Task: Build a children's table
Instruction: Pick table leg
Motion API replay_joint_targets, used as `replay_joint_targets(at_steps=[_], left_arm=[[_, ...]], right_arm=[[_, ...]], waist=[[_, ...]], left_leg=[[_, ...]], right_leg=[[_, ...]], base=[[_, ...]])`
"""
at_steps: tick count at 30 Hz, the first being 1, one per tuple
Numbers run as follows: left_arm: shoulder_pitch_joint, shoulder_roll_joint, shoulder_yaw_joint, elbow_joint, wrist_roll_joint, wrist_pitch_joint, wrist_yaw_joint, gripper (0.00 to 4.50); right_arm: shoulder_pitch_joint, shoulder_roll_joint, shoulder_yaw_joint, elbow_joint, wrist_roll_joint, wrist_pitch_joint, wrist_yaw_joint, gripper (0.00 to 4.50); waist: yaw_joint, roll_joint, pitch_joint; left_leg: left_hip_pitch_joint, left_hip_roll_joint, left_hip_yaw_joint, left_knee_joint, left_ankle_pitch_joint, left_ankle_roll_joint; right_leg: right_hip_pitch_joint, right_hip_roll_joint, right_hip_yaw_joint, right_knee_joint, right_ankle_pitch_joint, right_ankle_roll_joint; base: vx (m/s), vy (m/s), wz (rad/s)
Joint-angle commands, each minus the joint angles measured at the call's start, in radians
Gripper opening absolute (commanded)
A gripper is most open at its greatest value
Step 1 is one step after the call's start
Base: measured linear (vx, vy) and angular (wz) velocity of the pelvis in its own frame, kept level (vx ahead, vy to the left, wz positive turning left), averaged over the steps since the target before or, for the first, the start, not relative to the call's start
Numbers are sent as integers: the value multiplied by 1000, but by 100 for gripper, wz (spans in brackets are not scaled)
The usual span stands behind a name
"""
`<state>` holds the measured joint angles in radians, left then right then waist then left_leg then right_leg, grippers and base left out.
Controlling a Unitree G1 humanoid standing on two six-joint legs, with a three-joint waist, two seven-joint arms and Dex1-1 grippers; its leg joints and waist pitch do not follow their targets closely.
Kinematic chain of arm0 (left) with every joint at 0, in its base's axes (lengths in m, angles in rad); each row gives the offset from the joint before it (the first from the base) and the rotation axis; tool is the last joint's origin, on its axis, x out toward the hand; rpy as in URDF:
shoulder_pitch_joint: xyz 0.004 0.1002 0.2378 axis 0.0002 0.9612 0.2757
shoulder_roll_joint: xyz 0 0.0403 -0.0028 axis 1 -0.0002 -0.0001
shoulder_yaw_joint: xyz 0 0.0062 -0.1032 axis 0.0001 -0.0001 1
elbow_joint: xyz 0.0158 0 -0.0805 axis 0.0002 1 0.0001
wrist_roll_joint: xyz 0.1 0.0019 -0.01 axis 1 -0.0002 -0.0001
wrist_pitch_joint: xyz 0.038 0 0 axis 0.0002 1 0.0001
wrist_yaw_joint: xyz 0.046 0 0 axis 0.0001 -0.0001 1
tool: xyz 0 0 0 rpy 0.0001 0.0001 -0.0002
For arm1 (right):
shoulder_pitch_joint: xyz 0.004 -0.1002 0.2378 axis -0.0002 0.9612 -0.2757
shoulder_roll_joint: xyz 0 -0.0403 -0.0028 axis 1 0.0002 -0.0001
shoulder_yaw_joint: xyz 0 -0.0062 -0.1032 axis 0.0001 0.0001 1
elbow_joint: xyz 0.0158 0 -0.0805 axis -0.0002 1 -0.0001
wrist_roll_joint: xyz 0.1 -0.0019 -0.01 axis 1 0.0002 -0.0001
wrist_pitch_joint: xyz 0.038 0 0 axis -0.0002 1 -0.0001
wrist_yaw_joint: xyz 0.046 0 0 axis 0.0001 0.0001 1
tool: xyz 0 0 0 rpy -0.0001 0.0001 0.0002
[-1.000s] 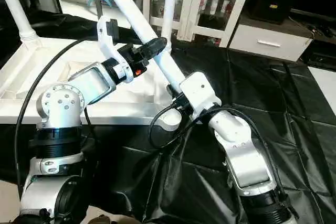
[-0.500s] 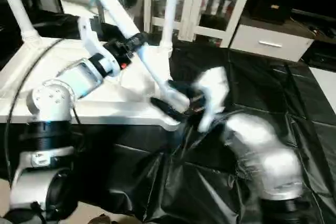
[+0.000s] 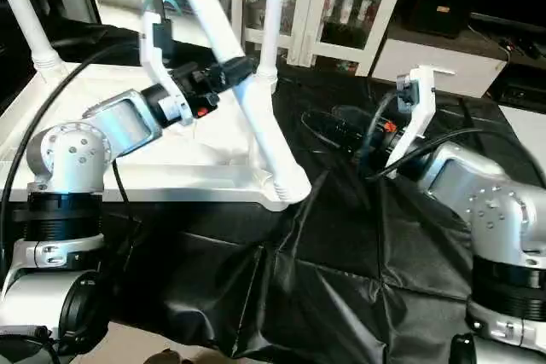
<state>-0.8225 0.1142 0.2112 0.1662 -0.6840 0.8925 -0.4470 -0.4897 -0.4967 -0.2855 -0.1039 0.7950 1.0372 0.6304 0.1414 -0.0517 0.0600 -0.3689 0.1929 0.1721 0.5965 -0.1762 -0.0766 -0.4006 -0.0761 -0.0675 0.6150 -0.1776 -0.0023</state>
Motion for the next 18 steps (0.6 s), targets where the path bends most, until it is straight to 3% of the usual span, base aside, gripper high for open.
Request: replay_joint_targets(at_steps=[1,6,11,14,16,18], left_arm=[[-22,9,-16,-21,-15,9,-19,177],[-20,13,-19,-33,-27,26,-43,177],[2,93,-145,-100,-9,15,-214,177],[3,125,-192,-125,-8,13,-290,177],[-4,156,-242,-147,-3,0,-372,177],[-9,160,-250,-147,-1,-1,-382,177]], right_arm=[[-20,-9,-18,-8,11,44,2,450],[-1,-24,8,-39,52,79,14,450],[28,-80,123,-155,-15,-56,144,450],[27,-87,156,-169,-37,-81,183,450],[45,-114,220,-162,-69,-101,233,450],[51,-124,240,-162,-75,-103,250,450]], waist=[[1,-1,-72],[3,-1,-73],[8,2,-73],[3,0,-69],[3,0,-68],[2,1,-66]], left_leg=[[11,27,-6,-66,-140,-18],[11,29,-7,-67,-138,-25],[13,32,-8,-70,-147,-29],[12,33,-7,-71,-158,-32],[13,32,-6,-72,-167,-33],[13,32,-5,-72,-177,-34]], right_leg=[[57,-63,42,-72,-194,-161],[56,-65,42,-71,-196,-153],[53,-66,43,-71,-201,-130],[51,-66,44,-71,-217,-142],[50,-67,44,-74,-245,-142],[50,-66,46,-76,-256,-139]], base=[[0,0,0],[0,0,0],[0,0,0],[0,0,0],[0,0,0],[0,0,0]])
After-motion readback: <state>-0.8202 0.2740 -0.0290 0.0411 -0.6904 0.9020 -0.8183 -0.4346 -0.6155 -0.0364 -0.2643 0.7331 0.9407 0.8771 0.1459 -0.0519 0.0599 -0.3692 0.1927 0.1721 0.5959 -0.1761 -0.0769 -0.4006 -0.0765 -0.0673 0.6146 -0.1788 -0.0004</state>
